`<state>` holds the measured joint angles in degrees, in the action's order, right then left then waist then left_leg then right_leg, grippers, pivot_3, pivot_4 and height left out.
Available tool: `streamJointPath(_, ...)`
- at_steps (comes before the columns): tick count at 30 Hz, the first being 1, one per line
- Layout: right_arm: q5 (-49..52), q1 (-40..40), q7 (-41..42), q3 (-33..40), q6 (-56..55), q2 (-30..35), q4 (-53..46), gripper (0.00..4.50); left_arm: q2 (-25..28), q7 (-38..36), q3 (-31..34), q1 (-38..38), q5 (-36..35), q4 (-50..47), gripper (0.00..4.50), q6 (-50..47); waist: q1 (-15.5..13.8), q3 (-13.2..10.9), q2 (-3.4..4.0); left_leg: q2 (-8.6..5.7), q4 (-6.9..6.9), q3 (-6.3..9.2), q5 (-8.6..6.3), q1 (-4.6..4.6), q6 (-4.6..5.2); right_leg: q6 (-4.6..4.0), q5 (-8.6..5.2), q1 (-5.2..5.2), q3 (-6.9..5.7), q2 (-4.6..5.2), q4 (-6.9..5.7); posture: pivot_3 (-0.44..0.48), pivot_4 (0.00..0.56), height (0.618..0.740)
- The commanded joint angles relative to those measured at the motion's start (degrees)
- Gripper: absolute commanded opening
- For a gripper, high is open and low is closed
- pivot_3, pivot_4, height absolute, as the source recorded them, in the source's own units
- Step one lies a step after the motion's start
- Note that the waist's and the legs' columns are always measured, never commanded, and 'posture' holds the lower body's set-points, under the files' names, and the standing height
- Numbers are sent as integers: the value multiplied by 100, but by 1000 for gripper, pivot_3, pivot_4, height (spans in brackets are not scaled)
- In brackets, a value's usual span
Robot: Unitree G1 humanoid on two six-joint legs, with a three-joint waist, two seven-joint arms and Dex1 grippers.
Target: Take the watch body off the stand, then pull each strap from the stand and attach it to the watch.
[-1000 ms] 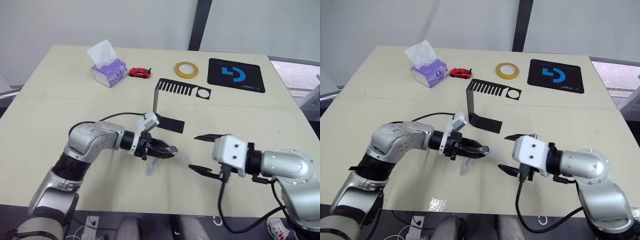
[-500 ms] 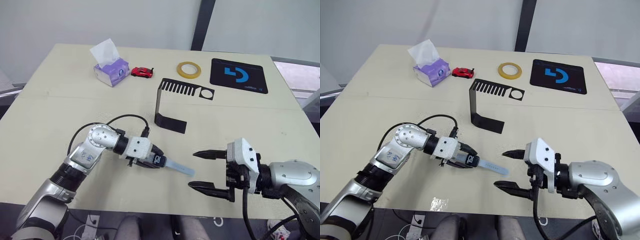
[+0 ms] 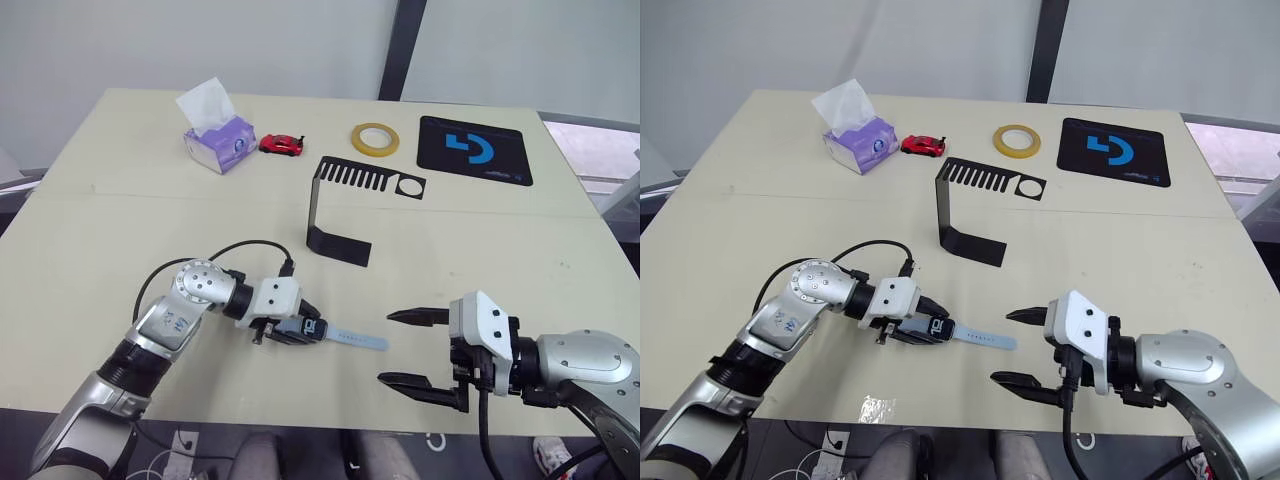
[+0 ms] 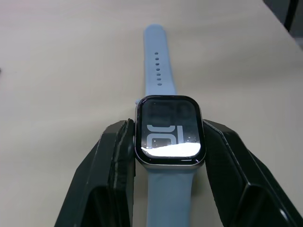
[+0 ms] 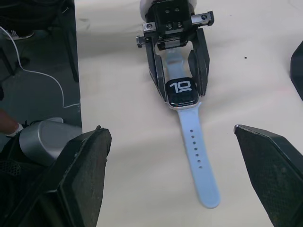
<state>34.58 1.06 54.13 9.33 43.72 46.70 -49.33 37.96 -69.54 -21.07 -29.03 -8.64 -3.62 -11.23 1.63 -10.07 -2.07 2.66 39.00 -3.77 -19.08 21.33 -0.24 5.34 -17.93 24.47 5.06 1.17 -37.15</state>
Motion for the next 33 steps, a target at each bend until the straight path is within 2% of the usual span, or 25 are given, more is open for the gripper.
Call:
streamJointPath(1, 171, 85, -41, 161, -146, 115, -157, 4438, 157, 110, 126, 240, 1, -610, 1708, -353, 1, 0, 0, 0, 0, 0, 0, 0, 0, 0, 0, 0, 1, 0, 0, 0, 150, 738)
streamJointPath(11, 62, 160, -195, -70, -382, 311, -298, 4438, 201, 313, 285, 529, -80, -1018, 1708, -696, 0, 0, 0, 0, 0, 1, 0, -1, 0, 0, 0, -2, 0, 2, 2, 0, 150, 738)
streamJointPath(12, 37, 118, -236, -90, -392, 340, -315, 4438, 176, 318, 316, 506, -202, -1067, 1708, -983, 6, 0, 0, 0, 0, 1, 0, -1, 0, 0, 0, -1, 0, 1, 2, 0, 150, 738)
streamJointPath(14, -111, -62, -386, -171, -390, 430, -354, 4438, 65, 392, 449, 344, -702, -1239, 1708, -2178, 7, 0, 0, 1, 0, 0, 0, -1, 0, 0, 0, -1, 1, -2, 1, 0, 150, 738)
streamJointPath(16, -384, -527, -737, -425, -231, 507, -378, 4438, -134, 545, 693, -64, -1551, -1390, 1708, -4093, 4, -1, -1, 0, 4, 0, 0, -1, 0, 0, 0, -1, 0, -2, -3, 0, 150, 738)
streamJointPath(18, -528, -865, -986, -644, -92, 520, -384, 4438, -340, 761, 924, -384, -2070, -1410, 1708, -5340, 6, -1, -1, -2, 8, 2, 0, 1, 0, 0, 0, -1, -3, -6, -4, 0, 150, 738)
streamJointPath(21, -715, -1273, -1268, -985, 62, 478, -354, 4438, -712, 1196, 1247, -806, -2448, -1197, 1708, -6535, 2, -1, -1, 2, 7, 9, 0, 2, 0, 0, 0, 1, 5, -54, -2, 0, 150, 738)
streamJointPath(28, -1232, -1753, -1685, -1789, 437, 478, -310, 4438, -1412, 1987, 1862, -1413, -2719, -568, 1708, -8023, 9, -1, -1, 4, 8, 8, 1, 1, -3, -2, -2, 7, 13, -49, -12, 0, 150, 738)
streamJointPath(33, -1479, -1953, -1912, -2221, 763, 414, -313, 4438, -1564, 2331, 1930, -1468, -2939, -445, 1708, -8127, 1, -1, -1, 8, 7, 11, 6, -2, -15, -11, -6, 15, 17, -24, -28, 0, 150, 738)
